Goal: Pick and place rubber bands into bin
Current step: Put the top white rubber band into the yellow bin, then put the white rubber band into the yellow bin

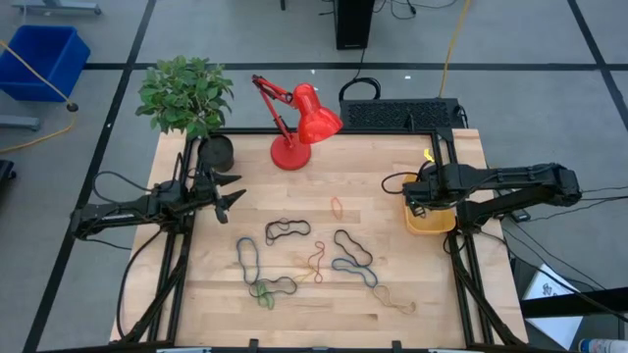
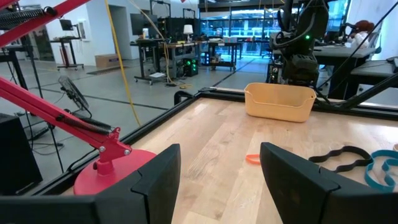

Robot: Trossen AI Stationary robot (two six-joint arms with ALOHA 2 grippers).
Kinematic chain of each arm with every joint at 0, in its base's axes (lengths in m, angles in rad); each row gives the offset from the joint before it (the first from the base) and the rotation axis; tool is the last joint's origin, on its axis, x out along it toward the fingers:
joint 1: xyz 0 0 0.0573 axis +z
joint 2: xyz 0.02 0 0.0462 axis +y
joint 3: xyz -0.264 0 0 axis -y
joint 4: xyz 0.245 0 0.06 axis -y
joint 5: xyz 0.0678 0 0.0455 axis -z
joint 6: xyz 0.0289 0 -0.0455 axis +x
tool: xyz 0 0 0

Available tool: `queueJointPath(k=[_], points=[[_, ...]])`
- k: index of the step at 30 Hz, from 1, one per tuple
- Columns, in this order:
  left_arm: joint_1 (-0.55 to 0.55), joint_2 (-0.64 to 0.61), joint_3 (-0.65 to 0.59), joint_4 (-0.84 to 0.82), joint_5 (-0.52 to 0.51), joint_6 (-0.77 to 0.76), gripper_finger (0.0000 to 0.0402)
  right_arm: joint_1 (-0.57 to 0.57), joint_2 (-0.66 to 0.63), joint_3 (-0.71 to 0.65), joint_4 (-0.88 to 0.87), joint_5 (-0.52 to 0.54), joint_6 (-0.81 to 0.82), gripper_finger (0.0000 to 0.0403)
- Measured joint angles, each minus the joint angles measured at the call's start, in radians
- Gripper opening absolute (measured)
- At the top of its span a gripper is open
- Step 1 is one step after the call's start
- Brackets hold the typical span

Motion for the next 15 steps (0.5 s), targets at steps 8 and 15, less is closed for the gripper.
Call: queueJointPath(k=[8,15], points=[[0.0,0.0,0.0,0.0,0.0,0.0,0.0228,0.0,-0.001,0.0,0.001,0.005,-0.027,0.0152],[0.0,0.0,0.0,0.0,0.0,0.0,0.0228,0.047,-0.055,0.0,0.177,0.0,-0.154,0.0184]])
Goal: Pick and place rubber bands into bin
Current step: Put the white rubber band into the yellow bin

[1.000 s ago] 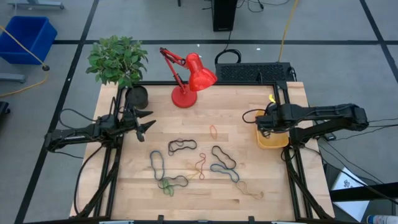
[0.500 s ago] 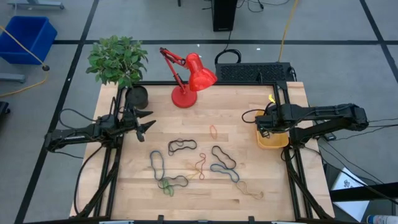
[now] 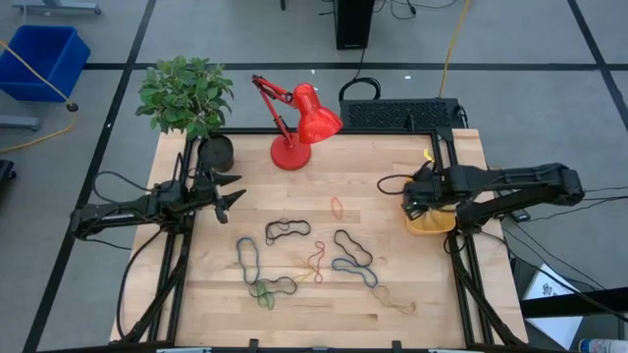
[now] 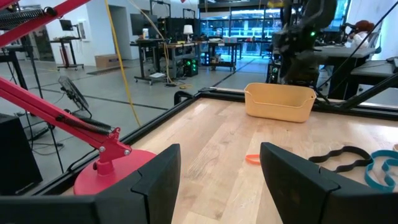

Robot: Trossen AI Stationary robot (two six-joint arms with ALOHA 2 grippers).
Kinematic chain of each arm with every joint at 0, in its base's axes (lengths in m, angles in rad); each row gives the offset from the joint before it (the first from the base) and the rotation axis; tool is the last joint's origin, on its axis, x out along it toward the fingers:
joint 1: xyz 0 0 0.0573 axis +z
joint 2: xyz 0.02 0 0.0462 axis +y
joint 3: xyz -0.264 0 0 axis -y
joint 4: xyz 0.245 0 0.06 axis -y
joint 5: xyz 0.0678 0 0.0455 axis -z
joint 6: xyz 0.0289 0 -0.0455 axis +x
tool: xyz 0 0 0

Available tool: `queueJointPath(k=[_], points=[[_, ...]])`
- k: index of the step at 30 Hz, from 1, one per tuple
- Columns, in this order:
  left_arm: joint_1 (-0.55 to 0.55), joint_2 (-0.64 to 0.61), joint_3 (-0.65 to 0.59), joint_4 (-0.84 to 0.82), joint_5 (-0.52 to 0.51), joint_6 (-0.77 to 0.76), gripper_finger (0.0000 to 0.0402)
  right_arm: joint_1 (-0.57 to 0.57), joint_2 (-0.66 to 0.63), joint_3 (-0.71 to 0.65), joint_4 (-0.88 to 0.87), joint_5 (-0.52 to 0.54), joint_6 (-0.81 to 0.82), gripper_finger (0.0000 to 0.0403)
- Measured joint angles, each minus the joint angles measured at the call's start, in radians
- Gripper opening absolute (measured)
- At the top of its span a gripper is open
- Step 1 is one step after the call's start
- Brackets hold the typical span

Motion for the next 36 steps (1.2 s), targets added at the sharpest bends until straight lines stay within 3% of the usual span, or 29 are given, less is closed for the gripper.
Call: queueJointPath(k=[4,9,13,27,36], points=[[0.0,0.0,0.0,0.0,0.0,0.0,0.0228,0.052,-0.049,0.0,0.26,-0.005,-0.185,0.0184],[0.0,0.0,0.0,0.0,0.0,0.0,0.0228,0.158,-0.071,0.0,0.69,-0.153,-0.511,0.0177],[0.0,0.0,0.0,0.0,0.0,0.0,0.0228,0.256,-0.031,0.0,0.884,-0.209,-0.603,0.0166],[0.0,0.0,0.0,0.001,0.0,0.0,0.0228,0.56,0.28,0.0,0.762,-0.233,-0.417,0.0128],[0.0,0.0,0.0,0.001,0.0,0.0,0.0228,0.666,0.474,0.0,0.85,-0.262,-0.3,0.0127]])
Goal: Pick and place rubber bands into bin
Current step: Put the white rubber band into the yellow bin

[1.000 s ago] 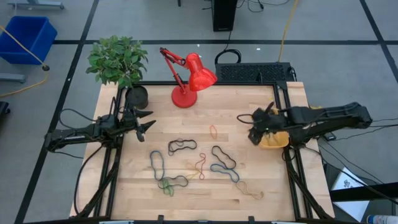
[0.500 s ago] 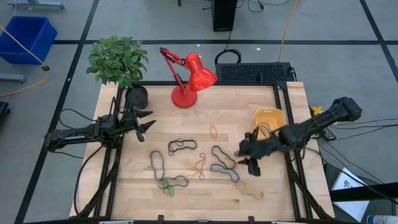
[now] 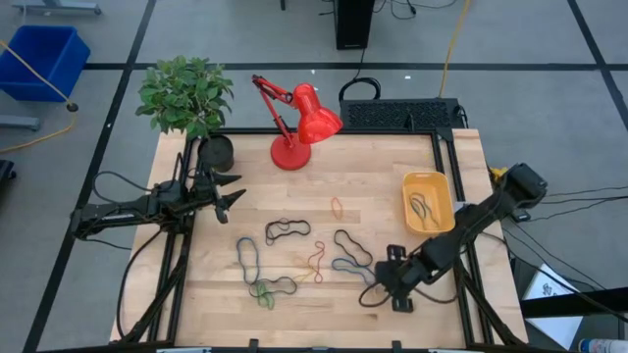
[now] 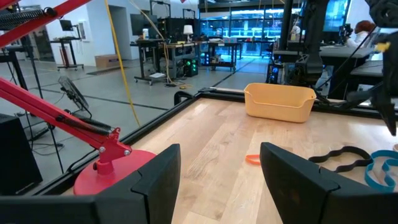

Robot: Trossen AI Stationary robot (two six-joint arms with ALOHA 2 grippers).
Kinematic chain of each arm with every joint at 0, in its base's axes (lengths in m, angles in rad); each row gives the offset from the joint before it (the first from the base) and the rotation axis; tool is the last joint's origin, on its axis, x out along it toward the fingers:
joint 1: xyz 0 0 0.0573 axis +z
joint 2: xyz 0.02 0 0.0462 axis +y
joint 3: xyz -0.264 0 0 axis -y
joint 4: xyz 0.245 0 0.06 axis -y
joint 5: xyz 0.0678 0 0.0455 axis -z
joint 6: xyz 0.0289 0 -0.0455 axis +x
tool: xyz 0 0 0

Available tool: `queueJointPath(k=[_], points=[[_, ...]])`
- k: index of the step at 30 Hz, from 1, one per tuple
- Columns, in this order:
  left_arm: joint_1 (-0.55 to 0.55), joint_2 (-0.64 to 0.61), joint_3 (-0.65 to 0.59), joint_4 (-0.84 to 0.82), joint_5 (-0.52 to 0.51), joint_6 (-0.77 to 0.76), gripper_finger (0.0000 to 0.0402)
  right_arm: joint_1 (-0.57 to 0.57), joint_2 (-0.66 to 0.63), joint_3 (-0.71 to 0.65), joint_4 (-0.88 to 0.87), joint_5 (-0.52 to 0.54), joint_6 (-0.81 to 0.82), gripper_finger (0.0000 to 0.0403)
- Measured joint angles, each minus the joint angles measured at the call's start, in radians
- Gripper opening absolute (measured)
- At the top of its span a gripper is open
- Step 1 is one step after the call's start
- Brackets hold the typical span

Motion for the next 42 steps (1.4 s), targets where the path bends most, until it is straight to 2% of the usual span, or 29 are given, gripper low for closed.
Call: queueJointPath(k=[16,19,25,33,37,42], points=[[0.0,0.0,0.0,0.0,0.002,0.0,0.0228,0.004,0.157,0.003,0.017,-0.009,0.129,0.0122],[0.0,0.0,0.0,0.0,0.004,0.0,0.0228,0.003,0.156,0.003,0.015,-0.012,0.145,0.0098],[0.0,0.0,0.0,0.0,0.004,0.0,0.0228,0.005,0.124,-0.001,0.022,-0.033,0.124,0.0011],[0.0,0.0,0.0,0.0,0.004,0.0,0.0228,0.004,0.008,-0.001,0.013,-0.02,0.124,0.0003],[0.0,0.0,0.0,0.0,0.004,0.0,0.0228,0.004,-0.111,-0.001,0.011,0.067,0.125,0.0002],[0.0,0.0,0.0,0.0,0.004,-0.001,0.0228,0.004,-0.283,-0.001,0.035,0.301,0.099,0.0002]])
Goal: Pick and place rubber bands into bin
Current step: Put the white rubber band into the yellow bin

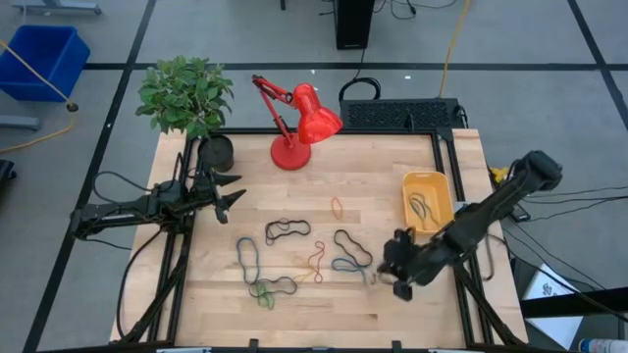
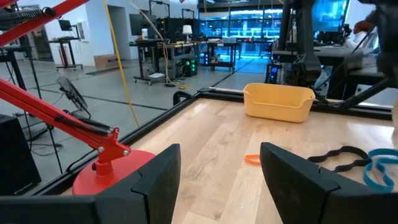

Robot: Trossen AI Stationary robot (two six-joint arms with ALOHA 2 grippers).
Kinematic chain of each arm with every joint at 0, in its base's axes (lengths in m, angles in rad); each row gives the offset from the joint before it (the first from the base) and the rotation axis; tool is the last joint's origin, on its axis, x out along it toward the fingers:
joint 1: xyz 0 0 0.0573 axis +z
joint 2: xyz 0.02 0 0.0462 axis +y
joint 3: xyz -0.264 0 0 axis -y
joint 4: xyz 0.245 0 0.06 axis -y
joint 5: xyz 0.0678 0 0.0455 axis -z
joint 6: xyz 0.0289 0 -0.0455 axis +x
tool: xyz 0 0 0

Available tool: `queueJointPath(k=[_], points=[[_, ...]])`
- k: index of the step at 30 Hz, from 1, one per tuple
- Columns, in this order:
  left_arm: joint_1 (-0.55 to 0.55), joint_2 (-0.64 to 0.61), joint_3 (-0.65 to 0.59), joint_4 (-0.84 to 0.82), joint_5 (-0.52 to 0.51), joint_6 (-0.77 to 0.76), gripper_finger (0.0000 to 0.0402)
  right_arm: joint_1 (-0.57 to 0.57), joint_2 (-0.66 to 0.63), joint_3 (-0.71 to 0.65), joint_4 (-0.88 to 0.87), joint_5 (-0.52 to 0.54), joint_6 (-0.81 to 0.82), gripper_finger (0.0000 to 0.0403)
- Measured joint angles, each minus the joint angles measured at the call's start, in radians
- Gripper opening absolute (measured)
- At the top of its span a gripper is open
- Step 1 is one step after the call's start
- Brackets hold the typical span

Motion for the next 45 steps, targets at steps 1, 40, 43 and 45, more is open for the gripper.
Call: queueJointPath(k=[1,40,43,45], points=[[0.0,0.0,0.0,0.0,0.0,-0.002,0.0228,0.0,-0.031,0.0,0.01,0.061,-0.018,0.0002],[0.0,0.0,0.0,0.0,-0.004,-0.02,0.0228,-0.625,-0.215,0.182,-1.021,0.224,0.188,0.0],[0.0,0.0,0.0,0.001,-0.004,-0.02,0.0228,-0.645,-0.217,0.117,-1.012,0.141,0.202,0.0],[0.0,0.0,0.0,0.001,-0.004,-0.02,0.0228,-0.653,-0.217,0.07,-1.012,0.096,0.203,0.0]])
